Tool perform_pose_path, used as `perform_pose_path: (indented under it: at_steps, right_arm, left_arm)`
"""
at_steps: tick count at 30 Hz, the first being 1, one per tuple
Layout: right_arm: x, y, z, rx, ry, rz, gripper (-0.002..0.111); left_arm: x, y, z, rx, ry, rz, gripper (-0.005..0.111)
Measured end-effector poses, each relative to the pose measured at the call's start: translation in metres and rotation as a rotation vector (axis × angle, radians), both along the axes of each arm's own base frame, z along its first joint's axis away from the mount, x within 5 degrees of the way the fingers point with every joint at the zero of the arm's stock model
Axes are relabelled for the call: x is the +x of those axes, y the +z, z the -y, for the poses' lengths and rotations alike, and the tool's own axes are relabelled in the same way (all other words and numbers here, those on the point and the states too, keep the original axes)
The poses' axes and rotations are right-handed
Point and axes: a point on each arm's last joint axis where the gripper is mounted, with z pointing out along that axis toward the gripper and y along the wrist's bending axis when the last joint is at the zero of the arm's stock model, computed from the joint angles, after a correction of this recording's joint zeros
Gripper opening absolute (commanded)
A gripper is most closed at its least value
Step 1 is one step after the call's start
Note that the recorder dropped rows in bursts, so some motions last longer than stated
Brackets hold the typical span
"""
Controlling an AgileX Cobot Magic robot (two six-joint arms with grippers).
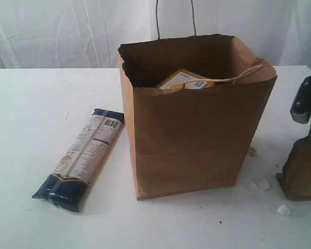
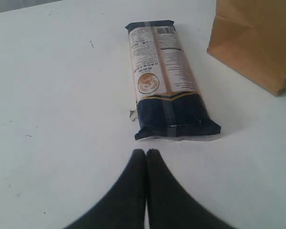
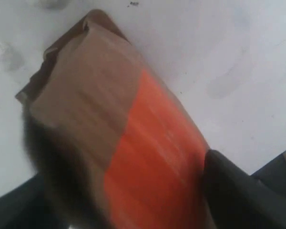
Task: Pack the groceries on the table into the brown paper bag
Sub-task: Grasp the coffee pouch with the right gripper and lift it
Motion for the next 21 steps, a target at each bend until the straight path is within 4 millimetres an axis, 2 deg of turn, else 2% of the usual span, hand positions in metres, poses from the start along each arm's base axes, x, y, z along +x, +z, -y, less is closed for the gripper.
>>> perform_pose_path:
  at_steps: [2, 4, 8, 12, 15, 21]
  right_arm:
    - [-0.001, -0.003, 0.002, 0.003, -0.004, 0.003, 0.052]
    - [-0.001, -0.005, 0.002, 0.008, -0.006, 0.011, 0.037]
    - [0.0, -0.005, 0.001, 0.018, -0.034, 0.036, 0.0]
    - [0.001, 0.0, 0.0, 0.067, -0.168, 0.121, 0.0]
    - [0.002, 0.014, -0.001, 0.122, -0.3, 0.22, 0.0]
    - [-0.013, 0.065, 0.005, 0.185, -0.43, 0.435, 0.0]
  left_arm:
    - [0.0, 0.0, 0.0, 0.0, 0.0, 0.0, 0.0]
    - [0.0, 0.0, 0.0, 0.0, 0.0, 0.0, 0.0]
    - [0.0, 0.0, 0.0, 0.0, 0.0, 0.0, 0.0]
    - [0.0, 0.0, 0.0, 0.0, 0.0, 0.0, 0.0]
    - [0.0, 0.0, 0.0, 0.0, 0.0, 0.0, 0.0]
    - [0.0, 0.0, 0.0, 0.0, 0.0, 0.0, 0.0]
